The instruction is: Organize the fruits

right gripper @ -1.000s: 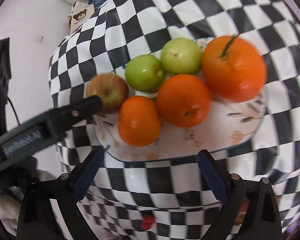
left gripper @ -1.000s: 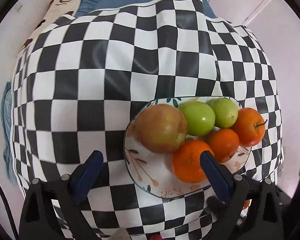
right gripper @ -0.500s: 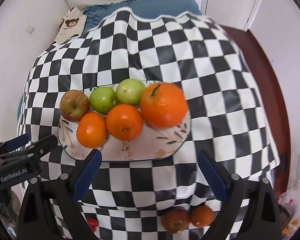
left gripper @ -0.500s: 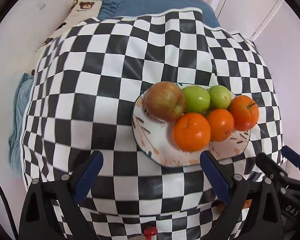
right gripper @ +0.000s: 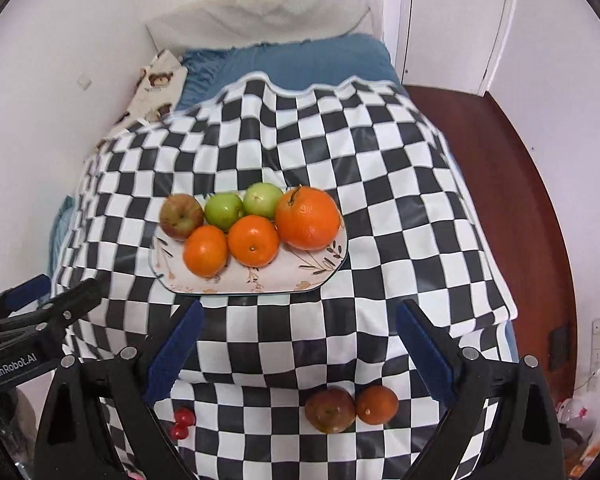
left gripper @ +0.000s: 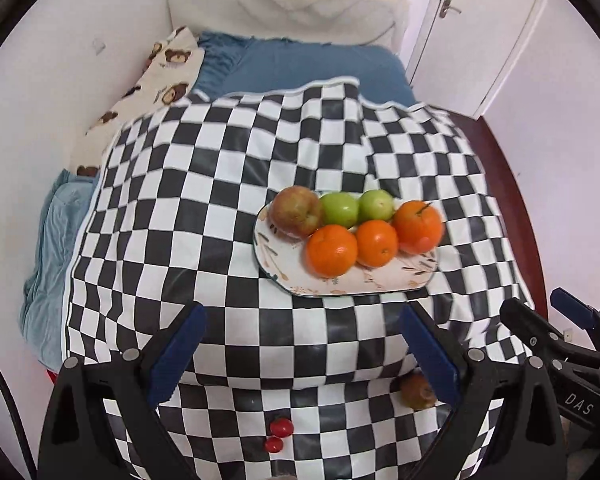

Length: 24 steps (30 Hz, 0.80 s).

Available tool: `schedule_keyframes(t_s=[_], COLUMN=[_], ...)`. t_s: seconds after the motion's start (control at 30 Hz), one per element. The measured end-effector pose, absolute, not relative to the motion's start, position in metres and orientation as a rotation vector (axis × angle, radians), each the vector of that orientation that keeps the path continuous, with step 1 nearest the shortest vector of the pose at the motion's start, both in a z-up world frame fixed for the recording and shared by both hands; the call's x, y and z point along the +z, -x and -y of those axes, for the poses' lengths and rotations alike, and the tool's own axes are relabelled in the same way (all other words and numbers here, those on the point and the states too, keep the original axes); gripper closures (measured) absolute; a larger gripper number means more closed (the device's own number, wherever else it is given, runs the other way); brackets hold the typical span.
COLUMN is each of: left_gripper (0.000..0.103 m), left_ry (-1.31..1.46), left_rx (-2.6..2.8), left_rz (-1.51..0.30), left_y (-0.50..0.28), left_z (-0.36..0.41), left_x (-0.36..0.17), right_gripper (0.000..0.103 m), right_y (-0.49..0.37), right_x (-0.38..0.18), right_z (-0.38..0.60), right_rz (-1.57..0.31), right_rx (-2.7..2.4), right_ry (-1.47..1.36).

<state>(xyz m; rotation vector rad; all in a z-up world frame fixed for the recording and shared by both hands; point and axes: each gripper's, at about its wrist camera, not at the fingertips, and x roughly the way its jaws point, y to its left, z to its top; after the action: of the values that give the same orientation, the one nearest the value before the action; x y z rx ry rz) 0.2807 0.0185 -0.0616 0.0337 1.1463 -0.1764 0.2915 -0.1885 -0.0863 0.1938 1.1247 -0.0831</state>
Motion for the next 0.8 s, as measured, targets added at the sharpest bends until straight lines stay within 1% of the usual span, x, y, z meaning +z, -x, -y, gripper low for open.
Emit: schedule_keyframes(t_s=[0.2, 0.33, 0.47, 0.57, 0.67, 0.8], left_gripper=[0.004, 0.004, 0.004, 0.004, 0.004, 0.003], left_ry=[-0.035, -0.031, -0.022, -0.033, -0.039, -0.099], left_rx=[-0.201, -0.206, -0.216, -0.230, -0.253, -0.247], left_rz=[-1.109, -1.098, -1.117, -1.140, -1.200, -1.280], left_y=[-0.251, -0.232, -0.219, -0.214, -0.210, -0.207], left_z=[-0.011, -0.009, -0.005, 0.002, 0.016, 0.042], left_x=[-0.041, -0.035, -0.041, -0.053, -0.078, -0.121], right_gripper=[0.005, 0.005, 0.005, 0.005, 0.005, 0.004], right_y=[-0.261, -0.243, -0.225, -0.215, -0.205, -0.193], right_x=[-0.056, -0.048, -0.047, -0.058, -0.083, -0.133], right_z=[0.192, 0.196, 0.204, 0.216, 0.233, 0.261], right_rz=[-1.068, -1.052, -1.055, -1.084, -1.143, -1.250], right_rx=[-0.068, -0.061, -0.054, -0.062, -0.080, -0.112], right_ry=[-0.214, -0.232, -0.273, -0.309, -0.355, -0.435])
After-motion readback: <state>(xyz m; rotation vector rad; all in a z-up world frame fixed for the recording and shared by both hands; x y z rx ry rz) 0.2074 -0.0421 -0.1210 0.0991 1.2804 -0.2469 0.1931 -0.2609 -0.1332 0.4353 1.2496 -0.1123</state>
